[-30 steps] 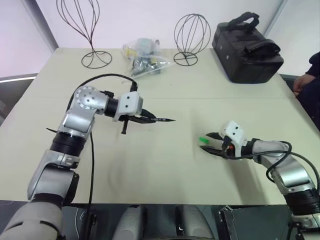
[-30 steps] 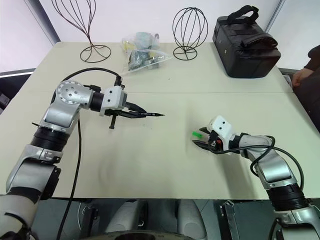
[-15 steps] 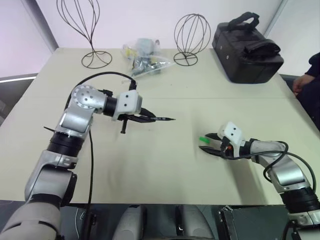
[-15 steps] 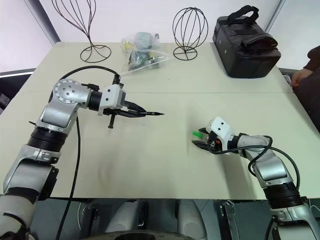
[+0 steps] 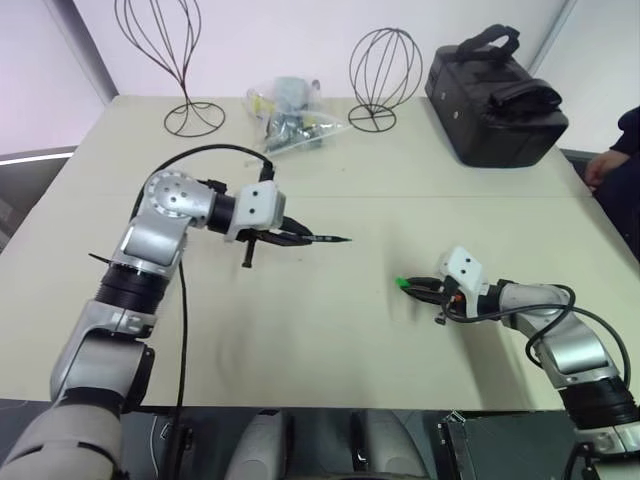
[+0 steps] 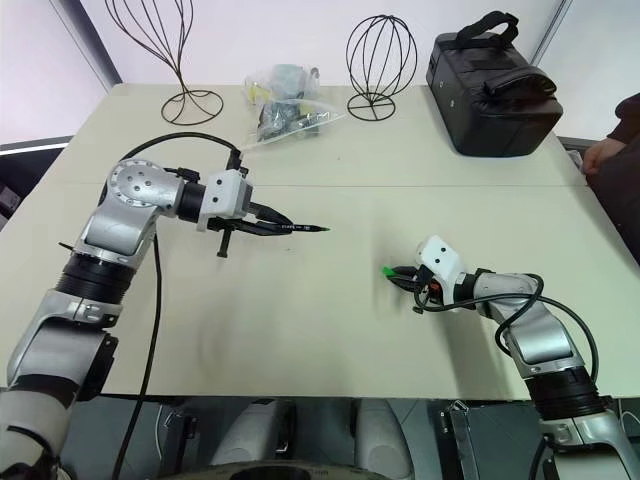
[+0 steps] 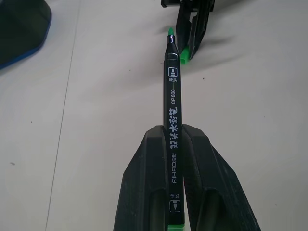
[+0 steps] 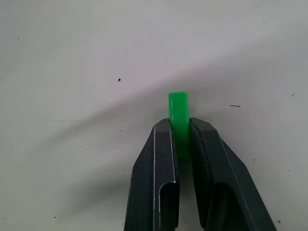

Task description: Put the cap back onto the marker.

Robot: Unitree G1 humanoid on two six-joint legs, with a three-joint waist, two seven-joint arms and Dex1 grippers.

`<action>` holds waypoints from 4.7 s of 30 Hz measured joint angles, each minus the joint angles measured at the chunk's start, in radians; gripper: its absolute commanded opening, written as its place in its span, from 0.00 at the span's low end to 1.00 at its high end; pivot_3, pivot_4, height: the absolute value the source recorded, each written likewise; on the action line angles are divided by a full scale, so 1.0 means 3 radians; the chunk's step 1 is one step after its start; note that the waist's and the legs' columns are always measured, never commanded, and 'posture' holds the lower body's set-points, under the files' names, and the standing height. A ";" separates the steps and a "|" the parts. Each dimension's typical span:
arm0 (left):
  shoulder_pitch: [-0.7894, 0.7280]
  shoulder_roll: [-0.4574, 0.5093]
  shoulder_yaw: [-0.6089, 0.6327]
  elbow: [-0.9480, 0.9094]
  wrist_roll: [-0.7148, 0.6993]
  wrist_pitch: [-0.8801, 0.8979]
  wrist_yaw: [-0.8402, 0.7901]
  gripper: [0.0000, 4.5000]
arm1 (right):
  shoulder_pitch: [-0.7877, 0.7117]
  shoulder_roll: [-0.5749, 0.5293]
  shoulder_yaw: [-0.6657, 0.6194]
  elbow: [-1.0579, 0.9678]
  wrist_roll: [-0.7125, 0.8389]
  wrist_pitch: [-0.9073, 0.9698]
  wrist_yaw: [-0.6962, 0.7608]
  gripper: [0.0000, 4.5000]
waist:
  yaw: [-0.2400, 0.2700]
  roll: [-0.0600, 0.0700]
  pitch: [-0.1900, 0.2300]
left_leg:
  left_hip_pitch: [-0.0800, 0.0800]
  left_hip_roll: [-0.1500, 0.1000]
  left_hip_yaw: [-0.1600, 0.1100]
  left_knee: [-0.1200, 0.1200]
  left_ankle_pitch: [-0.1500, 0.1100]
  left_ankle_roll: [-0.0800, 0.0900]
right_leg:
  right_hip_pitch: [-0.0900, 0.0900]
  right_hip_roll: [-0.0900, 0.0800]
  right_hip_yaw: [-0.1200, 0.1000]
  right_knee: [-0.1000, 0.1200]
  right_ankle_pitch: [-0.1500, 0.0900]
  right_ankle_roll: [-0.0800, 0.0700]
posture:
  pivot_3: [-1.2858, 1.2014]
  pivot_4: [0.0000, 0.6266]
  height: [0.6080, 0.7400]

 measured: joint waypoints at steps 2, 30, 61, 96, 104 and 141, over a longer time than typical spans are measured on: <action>0.0000 -0.0017 -0.0003 0.0011 0.0000 -0.0011 0.0000 0.00 | 0.0028 -0.0009 -0.0008 -0.0069 -0.0003 0.0052 -0.0026 0.01 | 0.0001 0.0000 0.0000 | 0.0000 0.0000 0.0000 0.0000 0.0000 0.0000 | 0.0000 0.0000 0.0000 0.0000 0.0000 0.0000 | 0.52 0.24 1.00; -0.0400 -0.0597 -0.0413 0.1116 0.0476 -0.1214 0.0051 0.00 | -0.0210 -0.0893 0.0041 -0.1616 -0.0485 0.0863 -0.0183 0.01 | 0.0005 0.0001 0.0000 | -0.0003 -0.0001 0.0001 -0.0001 0.0000 0.0000 | -0.0004 -0.0001 0.0000 -0.0001 0.0000 0.0000 | 0.52 0.24 1.00; -0.0400 -0.0793 -0.0501 0.0913 0.0799 -0.0832 0.0724 0.00 | -0.0519 -0.0766 0.0292 -0.1677 -0.0647 0.1090 -0.0221 0.01 | 0.0007 0.0000 0.0000 | -0.0004 -0.0002 0.0001 -0.0001 0.0000 0.0000 | -0.0006 -0.0001 0.0001 0.0000 0.0000 0.0000 | 0.52 0.24 1.00; -0.0400 -0.0805 -0.0518 0.0928 0.0821 -0.0804 0.0790 0.00 | -0.0656 -0.0655 0.0410 -0.1754 -0.0726 0.1283 -0.0217 0.01 | 0.0006 0.0000 0.0000 | -0.0004 -0.0002 0.0001 -0.0001 0.0000 0.0000 | -0.0006 -0.0001 0.0001 0.0000 0.0000 0.0000 | 0.52 0.24 1.00; -0.0400 -0.0832 -0.0525 0.0895 0.0822 -0.0769 0.0781 0.00 | -0.0717 -0.0654 0.0528 -0.1656 -0.0834 0.1103 -0.0212 0.01 | 0.0003 0.0000 0.0000 | -0.0005 -0.0002 0.0001 -0.0001 0.0000 0.0000 | -0.0007 0.0000 0.0001 0.0000 0.0000 0.0000 | 0.52 0.24 1.00; -0.0400 -0.0845 -0.0531 0.0895 0.0988 -0.0759 0.0958 0.00 | -0.0909 -0.0438 0.0710 -0.1406 -0.1219 0.1019 -0.0199 0.01 | 0.0005 0.0000 0.0000 | -0.0005 -0.0003 0.0002 -0.0001 0.0000 0.0000 | -0.0008 -0.0001 0.0001 0.0000 0.0000 0.0000 | 0.52 0.24 1.00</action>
